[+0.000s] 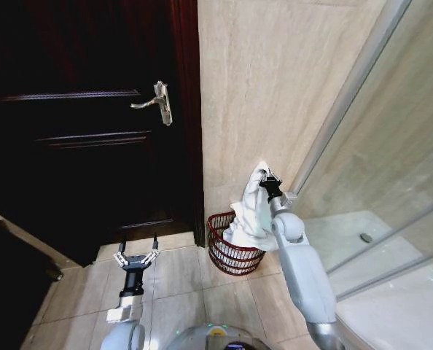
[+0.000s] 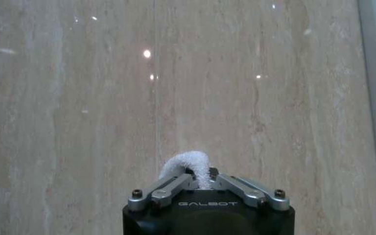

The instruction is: Discard the used towel into the hamper.

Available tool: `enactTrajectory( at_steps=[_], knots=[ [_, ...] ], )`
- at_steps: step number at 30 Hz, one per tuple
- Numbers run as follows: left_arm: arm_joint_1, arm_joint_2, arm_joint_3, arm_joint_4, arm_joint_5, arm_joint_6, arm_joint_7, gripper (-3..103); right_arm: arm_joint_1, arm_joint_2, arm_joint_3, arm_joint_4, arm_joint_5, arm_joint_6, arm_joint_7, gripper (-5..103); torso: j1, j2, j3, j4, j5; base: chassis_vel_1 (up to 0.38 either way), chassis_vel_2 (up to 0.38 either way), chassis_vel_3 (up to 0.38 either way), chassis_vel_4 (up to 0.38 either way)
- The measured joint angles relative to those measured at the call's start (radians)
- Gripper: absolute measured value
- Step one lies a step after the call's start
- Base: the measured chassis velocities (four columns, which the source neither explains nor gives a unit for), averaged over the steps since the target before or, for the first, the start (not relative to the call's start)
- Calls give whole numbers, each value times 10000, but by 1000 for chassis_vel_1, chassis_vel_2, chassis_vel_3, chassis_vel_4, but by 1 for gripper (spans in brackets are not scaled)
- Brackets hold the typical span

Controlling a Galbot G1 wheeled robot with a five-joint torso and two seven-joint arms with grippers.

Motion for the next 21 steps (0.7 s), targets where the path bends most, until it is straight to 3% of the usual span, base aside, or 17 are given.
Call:
enactTrajectory(
  at_steps=[1,2,4,11,12,14,17,20,21],
  knots=[
    [-25,0,36,44,23,-35,8,100,-435,21,280,252,-398,-173,-301,0,-11,-41,-18,3,5,-18,55,45,-42],
    [-51,1,42,73,33,-47,28,100,-681,52,398,406,-666,-191,-424,5,-17,-70,-31,2,10,-33,55,48,-42],
    [-72,0,56,89,40,-51,40,100,-796,61,454,506,-748,-187,-444,5,-27,-92,-49,0,7,-16,27,24,-21],
    [-168,0,107,114,62,-14,159,100,-1434,116,673,1011,-883,-125,-469,37,-151,-354,-212,-4,6,0,0,0,0],
    [-168,0,107,114,62,-14,159,100,-1434,116,673,1011,-883,-125,-469,37,-151,-354,-212,-4,6,0,0,0,0],
    [-169,0,109,61,64,37,203,100,-1676,117,747,1357,-996,-156,-419,48,-197,-477,-286,-4,7,0,0,0,0],
    [-194,0,112,27,64,109,221,100,-2001,126,819,1915,-991,-465,-417,54,-232,-578,-355,-5,6,0,0,0,0],
    [-330,0,153,15,80,165,226,100,-2315,123,892,2333,-733,-661,-418,70,-289,-734,-450,-6,5,0,0,0,0],
    [-330,0,153,15,80,165,226,100,-2315,123,892,2333,-733,-661,-418,70,-289,-734,-450,-6,5,0,0,0,0]
  ],
)
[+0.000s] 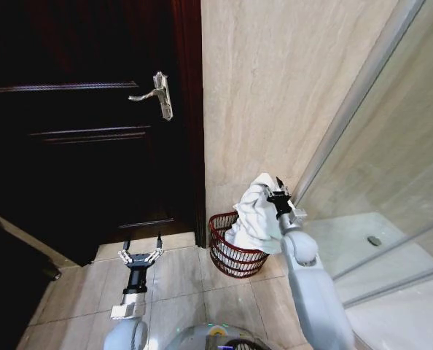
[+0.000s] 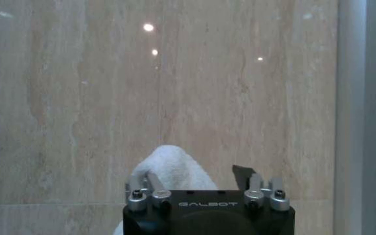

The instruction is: Discard the used towel into the hamper.

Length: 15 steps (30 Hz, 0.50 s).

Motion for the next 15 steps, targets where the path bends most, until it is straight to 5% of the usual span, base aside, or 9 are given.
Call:
enactTrajectory(
  at_steps=[7,15],
  knots=[
    [-28,1,103,-127,133,13,28,100,-214,-56,221,204,205,56,-66,96,-32,-109,-78,1,-1,0,0,0,0],
    [-90,1,134,-224,190,-58,-1,100,-891,48,462,493,228,323,-243,100,-27,-95,-69,0,-1,0,0,0,0]
  ],
)
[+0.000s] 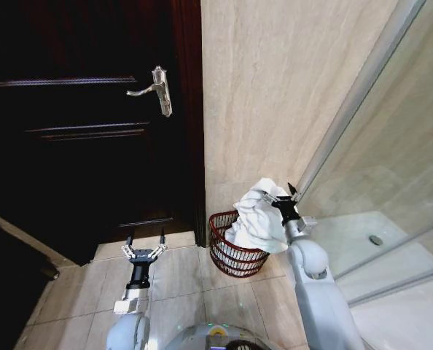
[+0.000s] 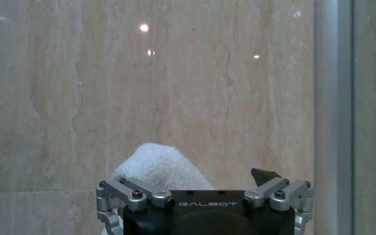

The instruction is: Discard the used towel into the hamper.

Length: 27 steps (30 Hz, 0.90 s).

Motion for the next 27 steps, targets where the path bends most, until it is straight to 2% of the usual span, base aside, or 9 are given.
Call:
enactTrajectory(
  at_steps=[15,27],
  knots=[
    [-23,0,38,-82,41,93,-38,100,-257,-86,354,239,238,-44,3,100,19,40,27,0,0,1,-4,-4,3],
    [18,0,42,-98,64,125,-23,100,-145,-93,321,14,238,119,-192,100,19,61,34,0,2,153,-151,-152,145]
  ],
)
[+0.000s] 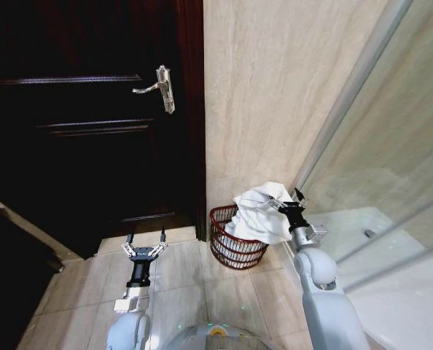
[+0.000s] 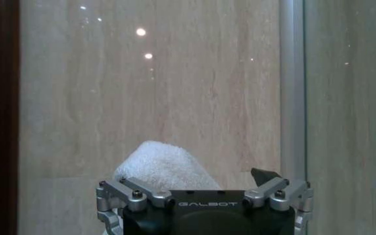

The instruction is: Discard the used towel into the hamper.

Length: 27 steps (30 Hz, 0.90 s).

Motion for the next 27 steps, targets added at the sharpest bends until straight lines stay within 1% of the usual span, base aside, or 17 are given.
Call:
enactTrajectory(
  at_steps=[1,4,9,15,17,19,20,23,27],
  knots=[
    [18,0,-3,0,-7,10,0,100,86,-7,6,-91,8,2,-4,100,-2,4,-1,0,-5,110,-163,-97,152],
    [54,0,-4,-30,-27,105,0,100,225,-22,22,-305,55,18,-4,100,-1,6,3,1,0,87,-94,-76,120],
    [50,0,-3,-62,-16,295,15,100,377,-41,60,-526,155,26,-20,100,4,-1,4,1,-1,-11,11,8,-14],
    [32,0,-12,33,-1,275,-5,100,487,-71,103,-685,251,53,-8,100,-1,-9,-4,2,-1,-23,66,50,-31],
    [10,0,-42,103,24,166,-107,100,516,-97,158,-693,304,49,114,100,-4,-9,-6,3,-3,0,0,0,0],
    [11,0,-73,127,36,96,-191,100,501,-124,213,-615,337,-159,545,100,-7,-9,-8,4,-1,0,0,0,0],
    [11,0,-73,127,36,96,-191,100,501,-124,213,-615,337,-159,545,100,-7,-9,-8,4,-1,0,0,0,0],
    [5,0,-86,127,39,90,-253,100,339,-244,328,-224,356,-892,1210,100,-8,-9,-8,3,-3,0,0,0,0],
    [-59,1,-87,124,205,101,-385,100,137,-458,529,-125,515,-1009,1176,100,-8,-9,-7,1,-2,0,0,0,0]
  ],
)
